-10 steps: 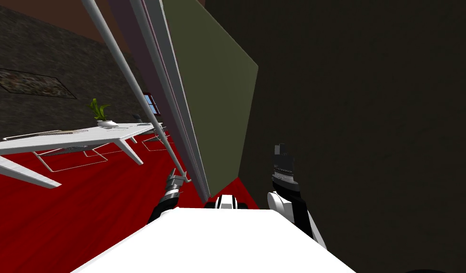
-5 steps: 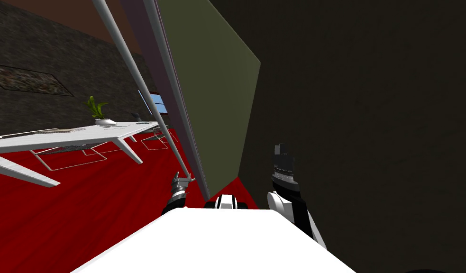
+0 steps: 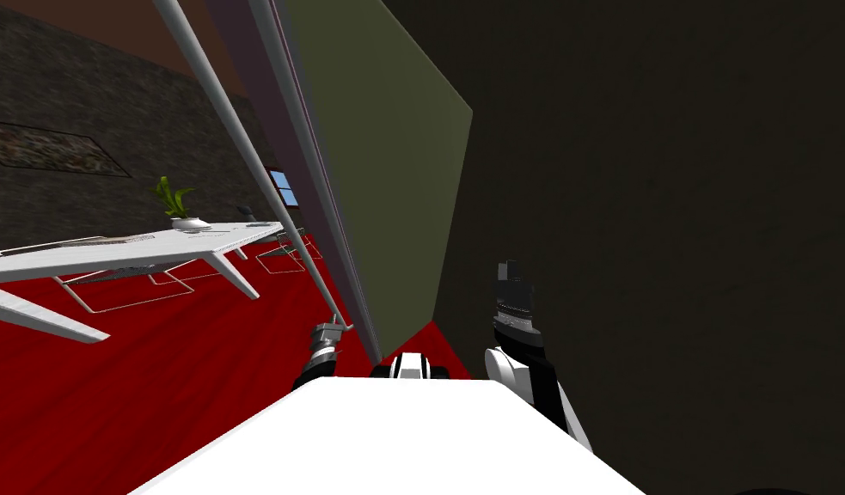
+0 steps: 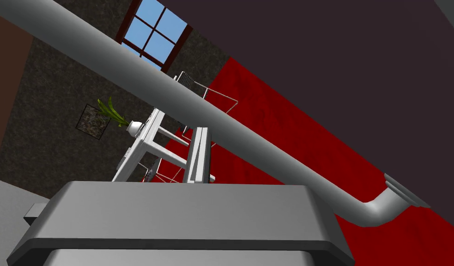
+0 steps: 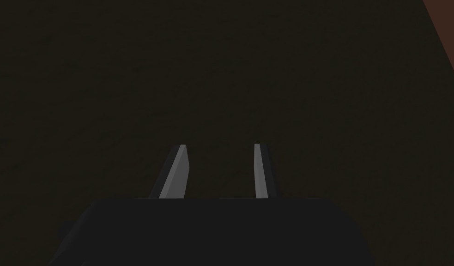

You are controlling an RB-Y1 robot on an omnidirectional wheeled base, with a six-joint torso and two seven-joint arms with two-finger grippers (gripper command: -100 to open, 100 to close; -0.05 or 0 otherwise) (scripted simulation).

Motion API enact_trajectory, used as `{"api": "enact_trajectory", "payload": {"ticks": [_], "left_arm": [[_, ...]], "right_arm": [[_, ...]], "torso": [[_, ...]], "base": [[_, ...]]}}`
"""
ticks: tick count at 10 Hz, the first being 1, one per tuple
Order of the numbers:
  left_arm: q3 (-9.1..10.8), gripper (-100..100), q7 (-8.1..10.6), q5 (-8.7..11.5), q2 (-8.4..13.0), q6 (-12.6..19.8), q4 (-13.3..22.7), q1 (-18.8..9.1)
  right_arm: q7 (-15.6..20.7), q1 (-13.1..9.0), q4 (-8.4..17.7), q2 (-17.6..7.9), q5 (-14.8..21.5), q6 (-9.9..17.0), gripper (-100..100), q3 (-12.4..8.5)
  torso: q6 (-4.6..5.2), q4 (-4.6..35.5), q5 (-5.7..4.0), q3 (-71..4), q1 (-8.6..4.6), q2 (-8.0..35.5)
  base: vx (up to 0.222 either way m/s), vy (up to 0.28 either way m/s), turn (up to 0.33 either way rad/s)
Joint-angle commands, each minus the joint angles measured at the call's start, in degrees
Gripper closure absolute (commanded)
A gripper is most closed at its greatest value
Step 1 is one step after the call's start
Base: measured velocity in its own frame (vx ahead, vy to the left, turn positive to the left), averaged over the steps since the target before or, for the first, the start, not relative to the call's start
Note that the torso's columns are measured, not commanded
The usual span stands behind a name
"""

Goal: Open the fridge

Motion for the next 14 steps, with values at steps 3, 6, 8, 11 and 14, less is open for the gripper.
{"api": "enact_trajectory", "payload": {"ticks": [3, 6, 8, 11, 14], "left_arm": [[-1.93, 100, 1.65, -0.52, 2.24, 0.33, -0.25, -0.36], [-3.63, 100, 2.95, -0.96, 3.93, 0.67, -0.41, -0.41], [-5.32, 100, 4.24, -1.41, 5.62, 1.0, -0.56, -0.46], [-7.01, 100, 5.53, -1.85, 7.31, 1.34, -0.71, -0.51], [-7.65, 100, 5.99, -2.02, 7.93, 1.67, -0.78, -0.55]], "right_arm": [[0.0, 0.0, 0.01, -0.01, 0.0, 0.01, 0, -0.01], [0.0, 0.0, 0.01, -0.01, 0.0, 0.0, 0, -0.01], [0.0, 0.0, 0.01, -0.01, 0.0, 0.0, 0, -0.01], [0.0, 0.01, 0.01, -0.01, 0.0, 0.0, 0, -0.01], [0.0, 0.01, 0.01, -0.01, 0.0, 0.0, 0, -0.01]], "torso": [[0.24, -0.08, -0.03, -0.32, -0.25, -0.62], [0.23, -0.08, -0.04, -0.27, -0.39, -0.52], [0.3, -0.02, -0.11, -0.35, -0.36, -0.64], [0.24, -0.1, -0.12, -0.33, -0.76, -0.59], [-0.04, -0.13, -0.05, -0.13, -0.65, -0.23]], "base": [[-0.1, 0.26, -0.062], [-0.119, 0.261, -0.122], [-0.117, 0.326, -0.13], [-0.132, 0.29, -0.116], [-0.094, 0.233, -0.088]]}}
